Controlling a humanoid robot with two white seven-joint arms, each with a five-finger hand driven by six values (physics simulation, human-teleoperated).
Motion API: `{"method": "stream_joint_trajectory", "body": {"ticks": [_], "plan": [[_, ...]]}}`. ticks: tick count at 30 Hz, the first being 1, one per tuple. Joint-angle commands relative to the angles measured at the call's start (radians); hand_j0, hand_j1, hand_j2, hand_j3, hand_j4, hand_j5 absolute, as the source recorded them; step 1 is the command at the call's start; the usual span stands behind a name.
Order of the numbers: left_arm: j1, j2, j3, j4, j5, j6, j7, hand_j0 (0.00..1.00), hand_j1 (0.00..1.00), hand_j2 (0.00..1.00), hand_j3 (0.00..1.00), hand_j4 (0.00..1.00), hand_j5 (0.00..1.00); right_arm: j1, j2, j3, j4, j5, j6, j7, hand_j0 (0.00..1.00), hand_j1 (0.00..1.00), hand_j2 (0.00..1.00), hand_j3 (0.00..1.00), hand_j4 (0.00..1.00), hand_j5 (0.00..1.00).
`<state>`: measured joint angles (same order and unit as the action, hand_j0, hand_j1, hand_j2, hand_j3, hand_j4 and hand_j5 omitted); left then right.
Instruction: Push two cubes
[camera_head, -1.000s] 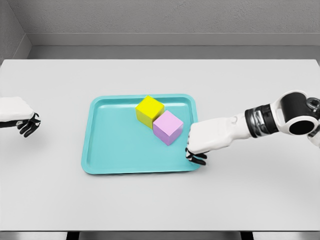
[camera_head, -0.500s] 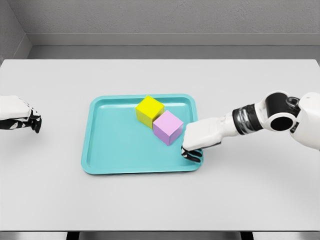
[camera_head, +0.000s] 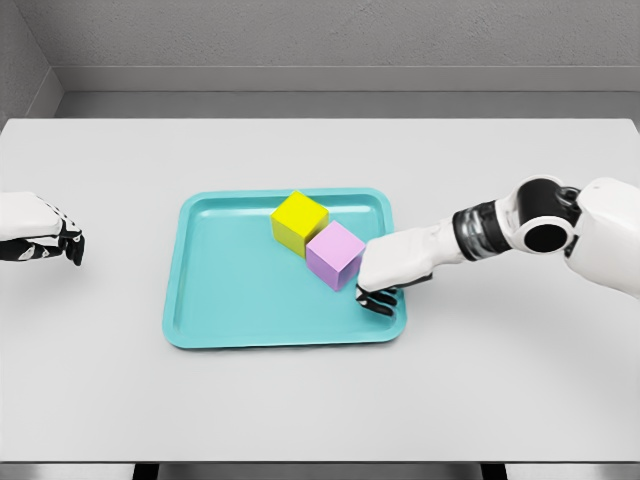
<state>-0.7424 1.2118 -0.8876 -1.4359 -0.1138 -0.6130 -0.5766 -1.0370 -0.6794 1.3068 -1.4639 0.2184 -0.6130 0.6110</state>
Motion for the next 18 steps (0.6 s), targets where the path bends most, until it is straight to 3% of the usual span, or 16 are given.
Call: {"method": "stream_joint_trajectory", "body": {"ticks": [1,18], "plan": [[0.0,0.002,0.001,0.0,0.005,0.002,0.0,0.47,0.47,0.47,0.47,0.47,0.47,0.0,0.012,0.002,0.007,-0.005,0.002,0.0,0.13,0.13,0.13,0.13,0.13,0.13],[0.0,0.002,0.001,0.0,0.005,0.002,0.0,0.49,0.49,0.49,0.49,0.49,0.49,-0.008,0.05,0.014,0.065,-0.004,0.002,0.0,0.13,0.13,0.13,0.13,0.13,0.13]]}}
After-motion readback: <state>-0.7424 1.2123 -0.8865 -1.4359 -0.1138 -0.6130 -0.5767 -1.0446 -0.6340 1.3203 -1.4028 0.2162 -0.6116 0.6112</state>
